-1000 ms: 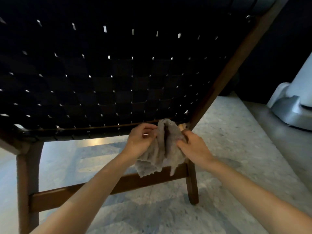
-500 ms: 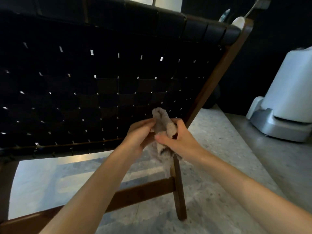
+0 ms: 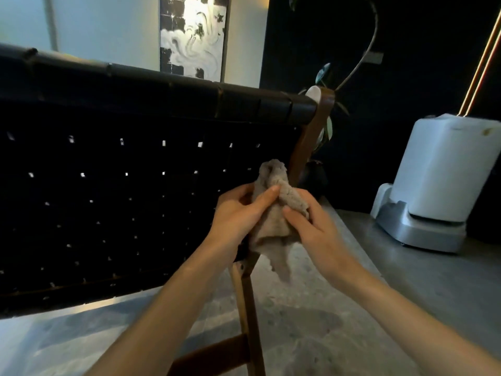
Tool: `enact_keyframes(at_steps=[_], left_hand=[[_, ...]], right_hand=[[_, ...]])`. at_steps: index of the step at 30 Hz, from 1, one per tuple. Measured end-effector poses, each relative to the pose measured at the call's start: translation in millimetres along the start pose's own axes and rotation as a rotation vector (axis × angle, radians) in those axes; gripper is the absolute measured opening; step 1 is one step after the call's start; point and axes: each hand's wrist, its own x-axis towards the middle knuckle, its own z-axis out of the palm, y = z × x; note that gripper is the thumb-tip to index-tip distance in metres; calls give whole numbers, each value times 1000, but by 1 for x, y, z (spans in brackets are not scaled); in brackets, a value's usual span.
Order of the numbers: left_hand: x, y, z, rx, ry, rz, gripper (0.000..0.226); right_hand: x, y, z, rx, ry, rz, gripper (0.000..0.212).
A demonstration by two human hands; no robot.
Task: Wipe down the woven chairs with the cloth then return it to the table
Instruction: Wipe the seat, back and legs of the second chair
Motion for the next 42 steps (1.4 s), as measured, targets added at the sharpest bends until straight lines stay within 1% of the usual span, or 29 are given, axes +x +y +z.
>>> enact_keyframes(at_steps=[1,3,5,7,8,9,10,13,15,16,18,20,23,25,27,29,32,34,40,42], left_hand=[[2,0,3,40,34,31,6],[7,-2,4,98,66,87,12],[10,-4,3,205,123,190,18],[13,-5,0,390,246,314,18],[15,-5,0,454,313,361,17],[17,-5,1,480,373,393,17],[19,-5,2,471,420,396,17],[27,-2,6,336,528,290,15],[28,1,15,282,602,266,15],[29,2,21,236,631,266,13],[26,5,35,141,646,300,14],[23,7,48,123,592,396,24],[21,3,63,191,456,497,34],[22,-1,69,276,398,539,35],[25,-3,74,358,365,580,42],[31,-3,81,397,346,631,46],[44,-5,87,491,374,706,51],[51,-11,87,525,390,723,53],[60,-29,77,576,400,830,51],[59,-38,73,553,383,833,54]], right_hand=[[2,0,-8,14,-1,2,24],[6,0,-23,-29,73,-59,24],[14,3,-35,-152,247,-101,19],[26,7,-47,-379,470,-120,12],[32,9,-53,-451,568,-108,14],[39,11,-59,-451,634,-94,16],[47,13,-63,-390,672,-80,18],[70,19,-66,-88,730,46,17],[83,24,-60,71,690,129,16],[88,24,-56,132,659,136,15],[95,22,-48,174,614,79,18],[96,16,-43,176,584,-10,25],[92,13,-40,226,568,-126,32],[93,11,-43,257,558,-202,35],[97,8,-48,292,519,-266,38],[102,8,-52,290,416,-295,43],[106,14,-56,270,210,-288,50],[107,20,-57,235,150,-314,53],[103,38,-52,195,177,-325,50],[98,45,-51,210,183,-320,49]])
